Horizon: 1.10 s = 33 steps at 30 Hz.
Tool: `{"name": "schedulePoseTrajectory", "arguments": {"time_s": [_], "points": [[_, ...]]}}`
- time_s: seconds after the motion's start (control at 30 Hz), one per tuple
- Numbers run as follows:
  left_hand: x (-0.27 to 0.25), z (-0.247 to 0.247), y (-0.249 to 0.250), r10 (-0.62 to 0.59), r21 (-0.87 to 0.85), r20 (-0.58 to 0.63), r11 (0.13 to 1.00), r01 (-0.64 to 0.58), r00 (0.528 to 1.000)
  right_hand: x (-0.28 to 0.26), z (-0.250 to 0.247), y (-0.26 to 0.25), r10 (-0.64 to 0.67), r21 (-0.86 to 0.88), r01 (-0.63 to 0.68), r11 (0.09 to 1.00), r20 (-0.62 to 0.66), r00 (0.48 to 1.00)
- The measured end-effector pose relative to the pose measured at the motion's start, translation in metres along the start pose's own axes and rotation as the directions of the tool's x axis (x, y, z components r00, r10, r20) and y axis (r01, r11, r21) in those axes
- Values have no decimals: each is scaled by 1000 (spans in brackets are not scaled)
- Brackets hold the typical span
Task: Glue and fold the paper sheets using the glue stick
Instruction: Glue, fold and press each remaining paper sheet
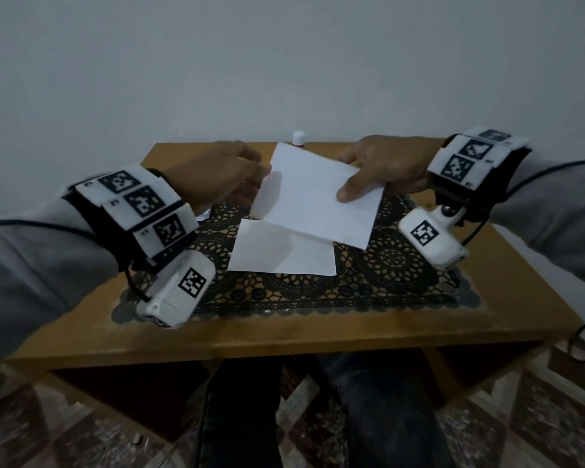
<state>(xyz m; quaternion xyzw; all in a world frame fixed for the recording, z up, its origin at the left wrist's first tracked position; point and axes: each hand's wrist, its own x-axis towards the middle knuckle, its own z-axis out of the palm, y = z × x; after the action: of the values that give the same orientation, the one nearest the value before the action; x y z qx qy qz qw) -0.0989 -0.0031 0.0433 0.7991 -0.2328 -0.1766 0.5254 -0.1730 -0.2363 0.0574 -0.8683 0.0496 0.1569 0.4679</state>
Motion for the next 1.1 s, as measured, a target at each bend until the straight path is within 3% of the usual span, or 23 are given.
{"name": "schedulePoseTrajectory", "arguments": {"time_s": [0.17,0.3,0.4,0.5,0.6,0.77,1.1], "points": [[-4,-3,-17,-16,26,27,1000,16,999,9,22,2,8,95,-17,995,98,995],[1,-10,-35,-77,42,-55,996,80,995,18,26,23,109,206,-105,973,-9,994],[6,-14,-51,-130,166,-74,976,140,989,20,29,37,182,322,-169,932,-10,983],[6,-9,-58,-104,357,-73,926,123,992,22,32,44,229,381,-204,902,-22,973],[7,-5,-61,-66,544,-52,835,84,996,23,36,45,281,333,-243,911,-70,957],[16,-5,-63,-170,571,-13,808,147,985,23,40,45,332,260,-306,916,-59,941],[20,-2,-68,-179,712,23,693,109,984,21,46,39,347,99,-339,936,-89,934]]}}
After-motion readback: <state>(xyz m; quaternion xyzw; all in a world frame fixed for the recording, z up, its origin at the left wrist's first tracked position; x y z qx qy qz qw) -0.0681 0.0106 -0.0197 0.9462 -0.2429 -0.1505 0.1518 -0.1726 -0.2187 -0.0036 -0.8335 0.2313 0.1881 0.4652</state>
